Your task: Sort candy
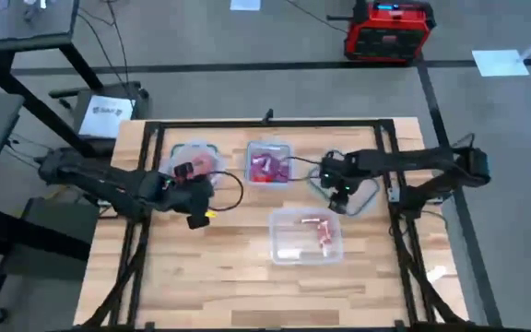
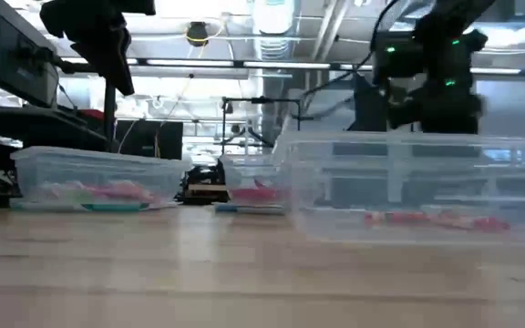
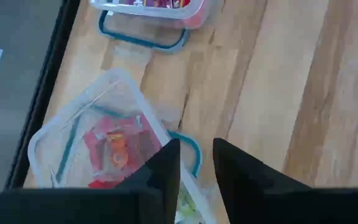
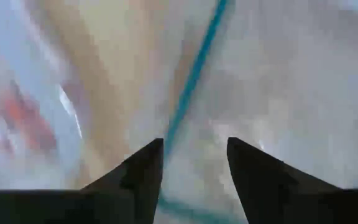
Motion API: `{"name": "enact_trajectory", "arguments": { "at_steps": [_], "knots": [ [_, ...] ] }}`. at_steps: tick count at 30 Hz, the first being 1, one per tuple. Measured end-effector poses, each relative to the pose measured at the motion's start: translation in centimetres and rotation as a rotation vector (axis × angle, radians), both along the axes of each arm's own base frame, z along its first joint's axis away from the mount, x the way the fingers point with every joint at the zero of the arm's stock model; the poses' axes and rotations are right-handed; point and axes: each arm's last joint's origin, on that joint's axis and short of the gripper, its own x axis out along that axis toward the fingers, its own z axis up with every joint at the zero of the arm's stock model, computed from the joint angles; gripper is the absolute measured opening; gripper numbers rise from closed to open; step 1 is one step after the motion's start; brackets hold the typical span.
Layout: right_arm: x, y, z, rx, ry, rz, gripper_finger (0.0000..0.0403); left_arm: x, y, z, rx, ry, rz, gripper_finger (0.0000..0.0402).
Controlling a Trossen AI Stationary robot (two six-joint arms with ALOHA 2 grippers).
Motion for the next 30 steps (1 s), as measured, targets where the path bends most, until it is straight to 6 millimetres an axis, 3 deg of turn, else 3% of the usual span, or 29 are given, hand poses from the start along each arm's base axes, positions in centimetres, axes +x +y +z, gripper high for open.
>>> {"name": "enact_trajectory", "arguments": {
  "at_steps": [3,8,19,27,30],
  "knots": [
    [-1.0,1.1,0.4,-0.015,0.034,0.051,0.0165,0.1,0.0,0.1,0.001,-0.009,-0.007,0.0082],
    [-1.8,2.4,-1.4,-0.016,0.086,0.095,0.0165,0.3,-0.1,0.2,-0.001,-0.034,-0.013,0.0082],
    [0.5,3.2,-5.5,0.004,0.182,0.071,0.0166,0.3,-0.3,0.2,-0.002,-0.031,-0.024,0.0082],
    [4.3,3.2,-3.9,0.054,0.030,-0.007,0.0166,0.2,-0.4,0.2,-0.007,-0.032,-0.025,0.0082],
    [4.5,3.2,-2.5,0.055,0.050,0.001,0.0166,0.2,-0.5,0.1,-0.014,-0.034,-0.015,0.0082]
  ]
}}
